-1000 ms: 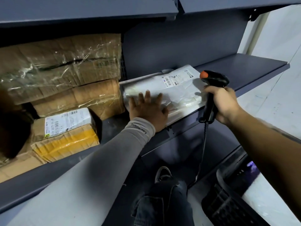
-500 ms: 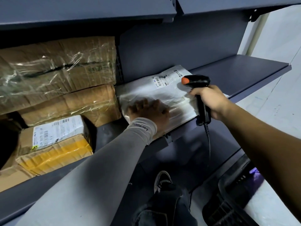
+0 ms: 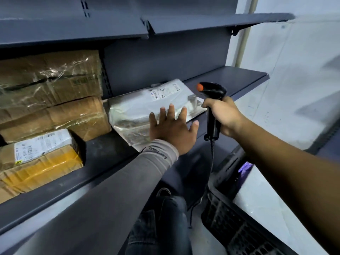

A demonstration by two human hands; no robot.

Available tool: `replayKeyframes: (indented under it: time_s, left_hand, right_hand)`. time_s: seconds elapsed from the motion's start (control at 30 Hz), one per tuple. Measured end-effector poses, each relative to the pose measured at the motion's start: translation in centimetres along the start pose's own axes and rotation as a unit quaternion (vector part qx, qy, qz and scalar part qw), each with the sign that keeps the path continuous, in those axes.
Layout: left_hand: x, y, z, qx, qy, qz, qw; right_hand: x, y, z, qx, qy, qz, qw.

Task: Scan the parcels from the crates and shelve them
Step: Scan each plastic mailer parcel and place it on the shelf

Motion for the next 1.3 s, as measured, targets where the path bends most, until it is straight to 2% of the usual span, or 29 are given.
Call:
replayKeyframes:
  time_s: [0.23, 0.47, 0.53, 0.67, 0.77, 0.83, 1.0, 1.13, 1.3]
  left_hand:
    - [1.7, -4.6, -3.5, 0.063, 0.014, 0.001, 0.998]
    - [3.3, -11.6, -7.8, 0.146, 0.059, -0.036, 0.987]
    - [4.1, -13.2, -9.1, 0.164, 0.073, -0.044, 0.983]
    - [5.7, -16.2, -11.3, 0.199, 0.112, -0.057, 0.972]
    - [7.0, -18.1, -12.2, 0.217, 0.134, -0.070, 0.964]
    - [7.9, -19.2, -12.5, 0.226, 0.146, -0.071, 0.961]
    - [11.2, -21.2, -13.1, 0.250, 0.190, -0.079, 0.946]
    - [14.4, -22.0, -12.9, 0.269, 0.222, -0.066, 0.935]
    - [17.5, -22.2, -11.4, 0.279, 0.242, -0.057, 0.927]
  right_hand:
    - [-6.8, -0.1, -4.6, 0.008, -0.041, 0.004, 0.999]
    - [-13.9, -1.1, -10.5, 0.070, -0.031, 0.025, 0.997]
    - [-16.5, -0.8, -11.9, 0.070, -0.042, -0.004, 0.997]
    - [-21.7, 0.2, -13.7, 0.047, -0.069, -0.132, 0.988]
    - [-25.1, 0.6, -14.1, 0.016, -0.103, -0.238, 0.966]
    - [-26.9, 0.4, -14.4, -0.008, -0.117, -0.326, 0.938]
    - [-29.1, -3.2, -14.7, -0.032, -0.105, -0.545, 0.831]
    - [-30.5, -8.8, -14.8, -0.006, -0.090, -0.569, 0.817]
    - [-32.7, -14.2, -14.8, 0.060, -0.126, -0.573, 0.807]
Point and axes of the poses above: each hand's wrist, its own z-axis towards the middle knuckle, its own x-axis out of the palm, y = z × x, the point moved 7 cm from there along z, towards the middle knuckle, and after that the axes turned 9 degrees about -y, right-handed, at the moved point
